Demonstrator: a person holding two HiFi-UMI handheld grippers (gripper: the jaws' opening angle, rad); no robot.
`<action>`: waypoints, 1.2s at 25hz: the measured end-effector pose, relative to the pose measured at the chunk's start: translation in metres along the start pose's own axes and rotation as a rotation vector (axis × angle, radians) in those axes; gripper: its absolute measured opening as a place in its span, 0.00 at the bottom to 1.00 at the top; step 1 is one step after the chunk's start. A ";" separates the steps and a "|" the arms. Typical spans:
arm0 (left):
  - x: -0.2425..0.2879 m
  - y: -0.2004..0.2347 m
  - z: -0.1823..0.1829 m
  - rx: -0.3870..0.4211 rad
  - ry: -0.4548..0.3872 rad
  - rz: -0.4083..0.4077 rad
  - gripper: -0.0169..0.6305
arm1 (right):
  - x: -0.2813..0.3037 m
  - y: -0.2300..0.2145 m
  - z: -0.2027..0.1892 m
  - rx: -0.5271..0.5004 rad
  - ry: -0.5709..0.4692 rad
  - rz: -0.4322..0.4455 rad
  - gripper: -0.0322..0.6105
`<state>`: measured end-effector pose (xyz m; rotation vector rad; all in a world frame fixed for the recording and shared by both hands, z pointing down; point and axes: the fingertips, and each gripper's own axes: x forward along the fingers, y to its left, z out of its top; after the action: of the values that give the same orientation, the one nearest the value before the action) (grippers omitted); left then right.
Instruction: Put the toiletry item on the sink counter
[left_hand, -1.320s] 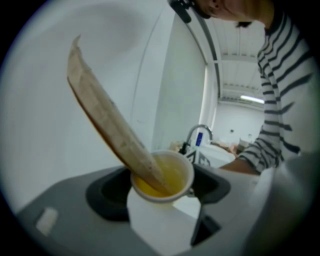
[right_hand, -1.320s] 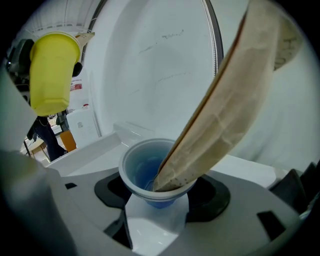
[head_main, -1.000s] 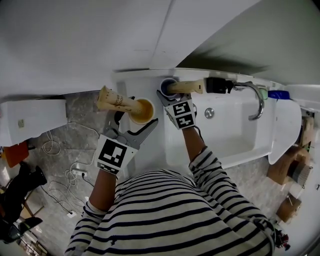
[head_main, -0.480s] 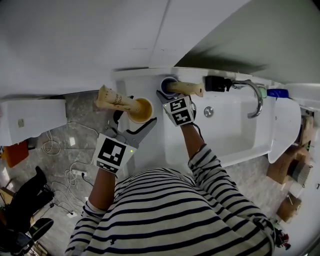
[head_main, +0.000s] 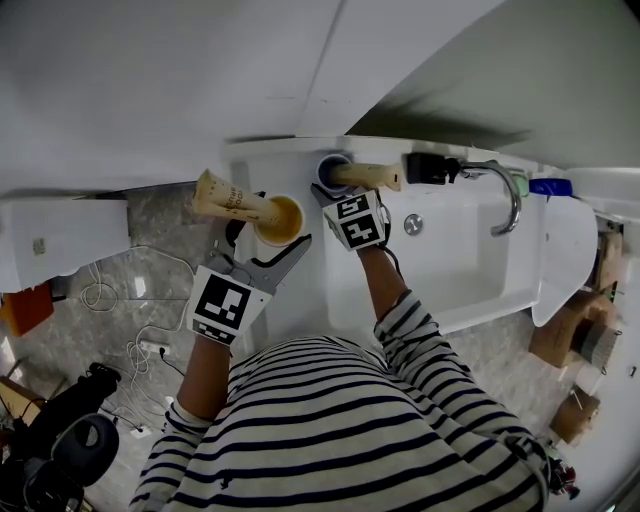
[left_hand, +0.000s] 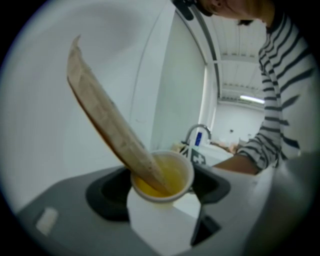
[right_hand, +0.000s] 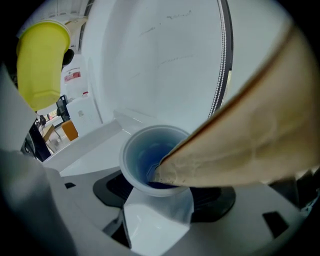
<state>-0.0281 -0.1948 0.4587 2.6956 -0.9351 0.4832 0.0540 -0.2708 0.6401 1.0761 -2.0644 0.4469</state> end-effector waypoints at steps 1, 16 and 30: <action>0.000 0.001 0.000 -0.001 -0.004 0.002 0.60 | -0.001 0.000 0.000 0.007 0.001 -0.003 0.52; -0.002 0.000 0.002 0.009 -0.006 0.010 0.60 | -0.027 0.003 -0.012 0.075 0.022 -0.007 0.53; 0.000 0.003 0.003 0.027 -0.009 0.027 0.60 | -0.073 0.010 -0.004 0.115 -0.043 -0.008 0.53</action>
<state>-0.0290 -0.1980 0.4565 2.7146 -0.9749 0.4924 0.0742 -0.2223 0.5881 1.1699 -2.0931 0.5482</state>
